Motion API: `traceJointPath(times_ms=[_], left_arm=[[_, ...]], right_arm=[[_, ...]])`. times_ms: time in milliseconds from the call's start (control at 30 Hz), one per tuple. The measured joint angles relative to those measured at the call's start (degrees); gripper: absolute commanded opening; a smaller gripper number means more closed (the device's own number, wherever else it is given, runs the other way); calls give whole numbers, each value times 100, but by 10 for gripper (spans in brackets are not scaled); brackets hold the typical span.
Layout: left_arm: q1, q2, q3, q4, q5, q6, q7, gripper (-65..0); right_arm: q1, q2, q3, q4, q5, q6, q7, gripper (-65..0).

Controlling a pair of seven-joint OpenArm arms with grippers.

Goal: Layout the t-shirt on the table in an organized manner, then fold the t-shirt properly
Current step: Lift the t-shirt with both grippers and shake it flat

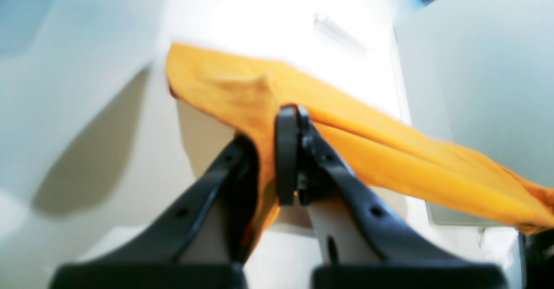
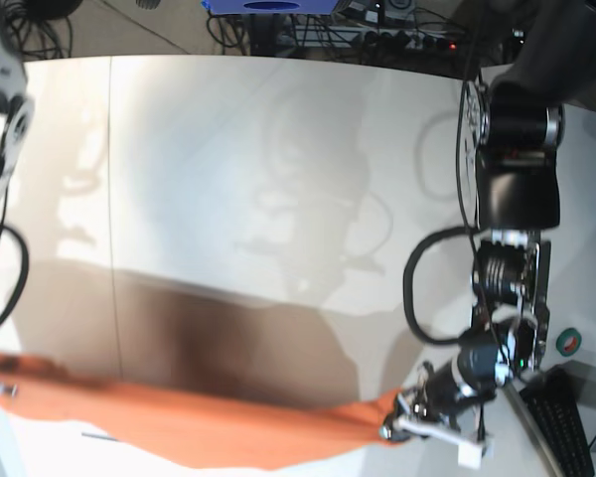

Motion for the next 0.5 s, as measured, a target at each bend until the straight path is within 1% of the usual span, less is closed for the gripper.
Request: traceJointPath(times_ms=[100,200,267,367,500], left_arm=[[702,-216,20,131,24,7,-83,-650],[1534,-284,15,87,122,72,-55,-650],[1939,-293,31,98,76,48,-11,-650],[2308,-321,31,105,48,0,-39,-650],[2500,-411,31,101,66,22,-57,-650]], right_arm=[[-859,-254,39,-4,13,-13,79,-650],[-1696,-804,546,39,63,13,385,-650],[-2140,-1008,841,37,28,-2,505,-650],[-2656,-1075,979,-22,-55,-46,684,-650],[-2568,-1158,929,-334,44,-28,885,-650]])
